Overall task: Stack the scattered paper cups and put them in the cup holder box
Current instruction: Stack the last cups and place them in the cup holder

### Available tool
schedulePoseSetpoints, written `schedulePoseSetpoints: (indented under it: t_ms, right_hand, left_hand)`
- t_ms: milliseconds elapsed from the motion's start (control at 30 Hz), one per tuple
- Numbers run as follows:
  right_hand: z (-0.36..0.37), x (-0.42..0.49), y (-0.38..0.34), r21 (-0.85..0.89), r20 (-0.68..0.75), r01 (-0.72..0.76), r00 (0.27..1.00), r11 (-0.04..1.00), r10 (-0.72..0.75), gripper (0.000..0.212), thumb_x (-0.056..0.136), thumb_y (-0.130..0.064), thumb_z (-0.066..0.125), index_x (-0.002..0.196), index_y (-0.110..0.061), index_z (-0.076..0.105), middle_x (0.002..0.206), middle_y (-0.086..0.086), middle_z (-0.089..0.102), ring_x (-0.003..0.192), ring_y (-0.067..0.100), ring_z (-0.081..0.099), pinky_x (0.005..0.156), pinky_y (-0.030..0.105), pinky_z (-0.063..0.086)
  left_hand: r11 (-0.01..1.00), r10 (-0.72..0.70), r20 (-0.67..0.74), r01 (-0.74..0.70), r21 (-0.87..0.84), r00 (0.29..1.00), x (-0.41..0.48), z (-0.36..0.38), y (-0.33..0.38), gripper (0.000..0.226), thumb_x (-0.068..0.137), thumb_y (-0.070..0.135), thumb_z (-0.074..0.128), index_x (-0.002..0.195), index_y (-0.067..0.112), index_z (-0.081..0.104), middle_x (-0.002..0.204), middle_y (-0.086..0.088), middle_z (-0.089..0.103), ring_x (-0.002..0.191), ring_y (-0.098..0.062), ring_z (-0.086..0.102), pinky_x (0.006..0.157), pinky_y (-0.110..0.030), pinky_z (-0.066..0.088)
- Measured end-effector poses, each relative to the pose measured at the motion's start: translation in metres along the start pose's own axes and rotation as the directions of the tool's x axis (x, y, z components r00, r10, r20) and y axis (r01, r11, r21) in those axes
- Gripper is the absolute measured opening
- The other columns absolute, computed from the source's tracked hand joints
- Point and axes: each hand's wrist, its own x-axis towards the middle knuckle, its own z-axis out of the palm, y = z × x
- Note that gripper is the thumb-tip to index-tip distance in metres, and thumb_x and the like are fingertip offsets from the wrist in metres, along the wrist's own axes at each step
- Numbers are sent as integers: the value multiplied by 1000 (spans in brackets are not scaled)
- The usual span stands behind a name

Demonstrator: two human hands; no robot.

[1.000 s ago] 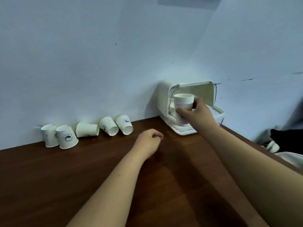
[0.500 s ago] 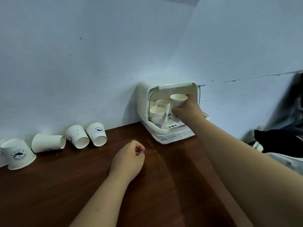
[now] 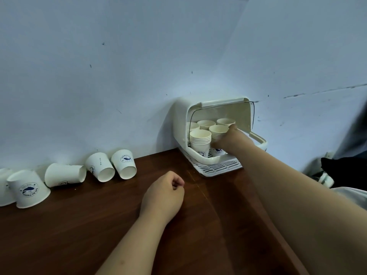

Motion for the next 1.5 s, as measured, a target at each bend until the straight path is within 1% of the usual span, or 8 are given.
schedulePoseSetpoints:
  t_ms: [167,367,600,833,1000,1200,1333,1500]
  right_hand:
    - [-31,-69,-28,133,-76,-22,997,991,32,93,83,-26,80,158,-2,28,133,14,60,122,37,63,94,43,55]
    - [-11,-151,-69,270,-429,250,896,930,-116,43,94,-17,63,136,-8,60,141,16,56,128,40,55,108,51,46]
    - [63,-231,-167,371,-119,405,913,835,-390,19,94,-16,63,110,-15,74,109,-1,64,107,23,65,88,29,44]
    - [140,-272,-260,463,111,429,840,776,-531,26,95,-17,60,117,-19,74,116,-2,66,108,19,64,87,30,48]
    - [182,-274,-304,558,118,318,884,767,-452,44,95,-13,60,139,-17,59,128,6,66,119,25,65,93,32,47]
    - [212,-264,-309,377,-2,501,841,779,-541,65,94,-12,58,156,-28,49,168,-4,36,134,26,60,95,40,55]
    - [213,-254,-308,316,103,543,796,778,-597,86,92,-12,59,169,-36,27,177,-10,25,148,21,50,104,39,52]
    - [216,-261,-312,135,-3,553,830,822,-558,84,87,-33,70,163,-34,32,146,8,39,129,33,53,97,44,54]
  left_hand:
    - [995,-45,16,47,-90,999,-1,-5,2,13,94,32,63,89,41,70,94,17,71,88,-5,67,72,-31,53]
    - [912,-70,160,129,-390,985,-10,-33,-5,22,95,16,65,94,32,80,99,8,81,87,-10,72,81,-29,58]
    - [953,-172,-145,128,-274,974,-47,-146,-90,20,91,22,61,90,33,78,92,15,81,83,-13,72,72,-30,53]
    - [935,-354,-555,266,-235,753,-57,-259,-209,20,94,15,72,111,19,62,108,-2,72,101,-29,70,77,-34,48]
    - [973,-220,-481,222,-54,848,-41,-277,-242,59,90,16,75,144,27,57,126,0,59,114,-21,65,98,-35,50]
    - [978,108,-444,-15,209,890,-24,-254,-252,80,91,-5,59,164,25,46,171,3,43,155,-21,39,128,-33,30]
    - [958,159,-468,-20,287,869,-18,-243,-256,69,91,11,65,158,21,51,155,1,58,144,-26,50,117,-43,44]
    - [973,67,-712,114,203,699,-25,-248,-243,67,84,53,70,135,11,57,126,-11,59,112,-37,62,97,-52,55]
